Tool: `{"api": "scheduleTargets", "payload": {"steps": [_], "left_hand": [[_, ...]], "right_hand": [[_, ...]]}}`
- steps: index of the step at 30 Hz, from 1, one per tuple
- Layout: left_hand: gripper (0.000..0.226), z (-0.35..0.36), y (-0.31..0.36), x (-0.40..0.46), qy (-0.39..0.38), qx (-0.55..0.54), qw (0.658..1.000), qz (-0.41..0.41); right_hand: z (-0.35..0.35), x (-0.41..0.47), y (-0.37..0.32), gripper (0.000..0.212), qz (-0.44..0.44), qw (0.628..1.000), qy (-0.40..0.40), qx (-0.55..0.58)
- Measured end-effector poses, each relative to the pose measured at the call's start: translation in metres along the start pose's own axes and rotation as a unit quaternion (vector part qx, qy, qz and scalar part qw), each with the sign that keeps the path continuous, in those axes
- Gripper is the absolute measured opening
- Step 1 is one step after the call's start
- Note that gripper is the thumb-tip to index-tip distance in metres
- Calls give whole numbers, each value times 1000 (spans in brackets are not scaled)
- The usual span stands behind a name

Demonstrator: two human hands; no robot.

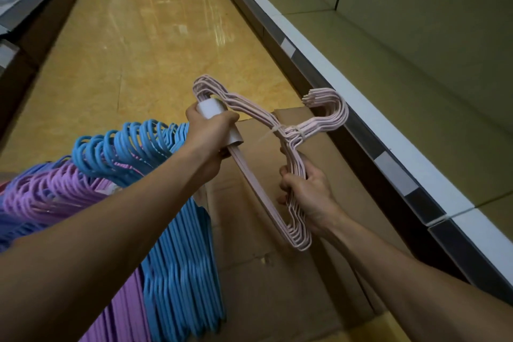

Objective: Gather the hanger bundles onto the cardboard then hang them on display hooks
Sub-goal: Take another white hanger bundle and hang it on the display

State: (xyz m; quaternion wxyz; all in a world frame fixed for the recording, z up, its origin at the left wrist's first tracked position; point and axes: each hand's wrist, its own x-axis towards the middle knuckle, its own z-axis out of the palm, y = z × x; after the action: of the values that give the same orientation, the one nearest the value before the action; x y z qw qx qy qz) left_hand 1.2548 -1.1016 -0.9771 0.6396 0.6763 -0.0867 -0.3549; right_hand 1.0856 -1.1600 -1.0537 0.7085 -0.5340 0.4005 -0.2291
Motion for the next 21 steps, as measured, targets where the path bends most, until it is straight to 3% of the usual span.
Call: {"api": "scheduleTargets", "payload": {"steps": [9,14,21], "left_hand": [[32,-11,71,-37,-15,-96,995,-9],[52,-17,143,-90,-16,-132,991,-24],[42,-38,286,-197,12,-177,984,-26]], "right_hand": [[8,-36,-95,56,-35,998,-8,-52],[20,-84,-176,62,-36,998,-24,-50],[55,-171,-317,63,-36,996,-66,-56]]}}
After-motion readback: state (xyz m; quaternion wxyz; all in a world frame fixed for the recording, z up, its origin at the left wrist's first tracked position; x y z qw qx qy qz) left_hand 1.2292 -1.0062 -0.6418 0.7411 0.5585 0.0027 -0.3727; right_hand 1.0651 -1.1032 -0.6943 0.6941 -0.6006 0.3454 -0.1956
